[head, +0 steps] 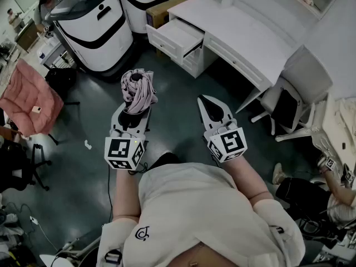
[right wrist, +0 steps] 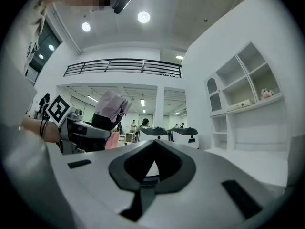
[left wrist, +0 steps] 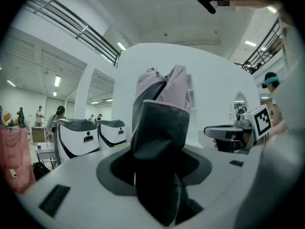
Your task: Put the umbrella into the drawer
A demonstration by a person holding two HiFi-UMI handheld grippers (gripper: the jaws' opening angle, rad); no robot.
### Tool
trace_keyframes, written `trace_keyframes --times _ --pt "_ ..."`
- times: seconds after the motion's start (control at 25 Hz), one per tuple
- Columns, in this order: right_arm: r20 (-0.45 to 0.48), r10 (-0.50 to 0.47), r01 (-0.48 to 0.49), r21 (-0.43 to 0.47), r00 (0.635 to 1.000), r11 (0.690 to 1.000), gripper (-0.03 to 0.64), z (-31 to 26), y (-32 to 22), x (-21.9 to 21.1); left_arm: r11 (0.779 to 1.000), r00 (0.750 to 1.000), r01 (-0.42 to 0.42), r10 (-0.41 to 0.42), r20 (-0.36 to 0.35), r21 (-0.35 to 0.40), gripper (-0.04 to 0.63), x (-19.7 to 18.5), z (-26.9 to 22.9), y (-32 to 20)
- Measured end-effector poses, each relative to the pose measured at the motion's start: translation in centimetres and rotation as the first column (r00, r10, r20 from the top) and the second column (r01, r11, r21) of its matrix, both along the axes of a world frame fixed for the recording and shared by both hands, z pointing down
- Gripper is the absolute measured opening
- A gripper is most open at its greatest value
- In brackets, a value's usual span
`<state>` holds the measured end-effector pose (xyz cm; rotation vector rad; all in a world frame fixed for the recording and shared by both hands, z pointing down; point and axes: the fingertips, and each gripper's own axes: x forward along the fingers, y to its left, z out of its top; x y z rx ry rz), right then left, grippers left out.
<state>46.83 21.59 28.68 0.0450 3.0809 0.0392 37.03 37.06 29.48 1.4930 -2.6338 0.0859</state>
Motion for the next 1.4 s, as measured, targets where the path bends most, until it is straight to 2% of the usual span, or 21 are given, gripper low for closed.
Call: trace_keyframes --times 0.32,0.52,0.88,1.08,1.4 --pt "-0.004 -0.002 0.002 0.002 1.000 1.000 0.003 -0.3 0.3 -0.1 1.000 1.000 -0.014 0.014 -0.006 -0.003 0.221 0.1 -0.1 0.0" --pt "-0.023 0.009 -0.010 -0.044 1.000 0.999 0.003 0.4 0.0 -0.1 1.000 1.000 -0.014 0.014 -0.016 -0.012 0.221 0.1 0.3 0.1" --pt "-0.021 -0.006 0.005 -0.063 1.000 0.998 0.005 2.7 -0.8 -1.3 1.000 0.999 0.002 -0.002 -0.054 -0.009 0.221 -1.4 3.1 -0.1" --pt "-0.050 0.021 -0.026 -0.095 0.999 0.995 0.004 4.0 -1.5 -6.5 1.000 0.998 -0.014 0.013 -0.069 -0.015 0.221 -6.7 4.5 -0.5" --pt "-0.096 0.064 -0.073 -0.098 0.993 0.993 0.005 4.5 -1.7 -19.9 0.995 0.991 -0.104 0.103 -0.082 -0.004 0.221 -20.6 4.0 -2.3"
